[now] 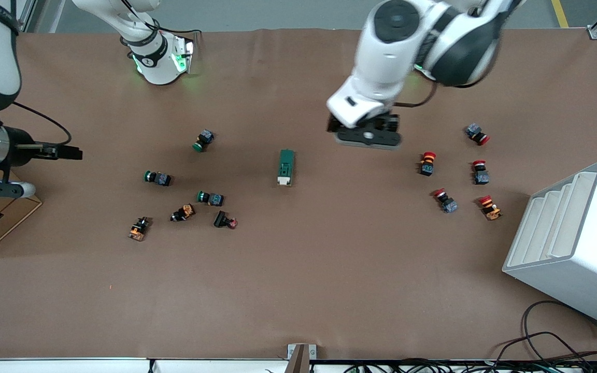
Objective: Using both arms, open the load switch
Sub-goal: 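Lower the left gripper over the white handle of the green switch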
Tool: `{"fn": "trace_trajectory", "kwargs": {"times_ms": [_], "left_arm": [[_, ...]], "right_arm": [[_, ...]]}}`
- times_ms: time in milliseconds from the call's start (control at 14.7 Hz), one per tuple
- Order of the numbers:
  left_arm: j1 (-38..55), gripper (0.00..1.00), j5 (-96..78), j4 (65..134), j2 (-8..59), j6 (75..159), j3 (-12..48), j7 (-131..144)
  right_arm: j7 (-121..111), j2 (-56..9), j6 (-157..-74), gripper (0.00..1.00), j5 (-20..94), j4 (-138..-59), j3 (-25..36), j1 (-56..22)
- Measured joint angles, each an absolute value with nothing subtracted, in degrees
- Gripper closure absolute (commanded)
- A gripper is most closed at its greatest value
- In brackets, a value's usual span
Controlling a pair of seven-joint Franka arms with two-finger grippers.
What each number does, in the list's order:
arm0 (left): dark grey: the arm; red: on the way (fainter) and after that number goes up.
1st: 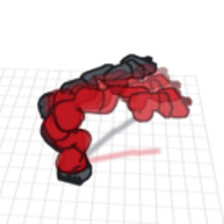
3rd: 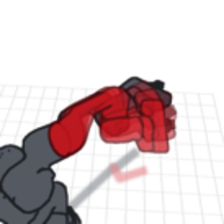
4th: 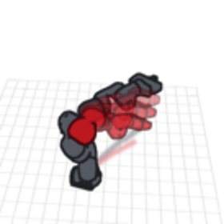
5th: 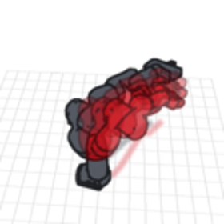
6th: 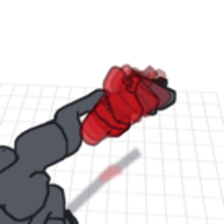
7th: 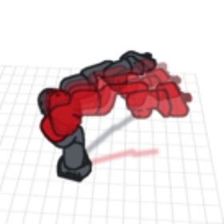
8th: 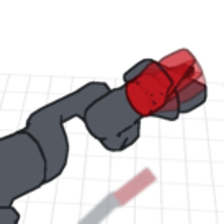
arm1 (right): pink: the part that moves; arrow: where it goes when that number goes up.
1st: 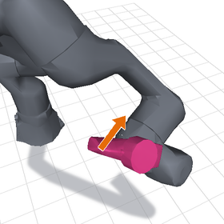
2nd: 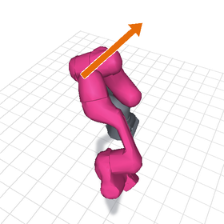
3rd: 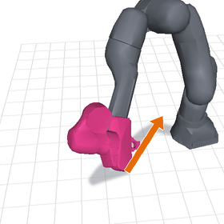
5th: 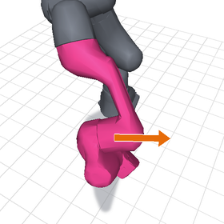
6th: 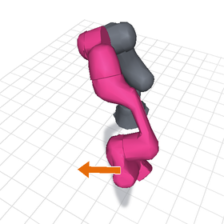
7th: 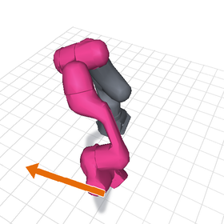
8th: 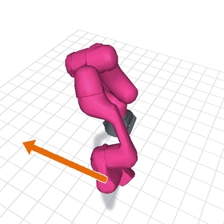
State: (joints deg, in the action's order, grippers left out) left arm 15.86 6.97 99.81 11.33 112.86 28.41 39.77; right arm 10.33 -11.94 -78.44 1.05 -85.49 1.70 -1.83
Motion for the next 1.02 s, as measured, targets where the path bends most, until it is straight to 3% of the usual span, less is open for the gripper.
{"fn": "trace_trajectory", "kwargs": {"times_ms": [272, 545, 1021], "left_arm": [[22.82, 0.0, 14.71, 107.89, 12.88, 123.07, 28.46, 55.24], [26.2, 0.0, 24.18, 114.53, 15.42, 136.09, 28.47, 71.52], [34.93, 0.01, 55.48, 117.69, 22.55, 138.7, 28.49, 106.16]], "right_arm": [[30.77, -12.42, -79.87, 0.0, 1.21, -85.27, 1.05, -9.86], [46.91, -17.67, -84.87, 0.0, 2.32, -85.68, 0.93, -16.35], [73.37, -27.94, -92.9, 0.0, 10.48, -85.75, 0.89, -23.58]]}}
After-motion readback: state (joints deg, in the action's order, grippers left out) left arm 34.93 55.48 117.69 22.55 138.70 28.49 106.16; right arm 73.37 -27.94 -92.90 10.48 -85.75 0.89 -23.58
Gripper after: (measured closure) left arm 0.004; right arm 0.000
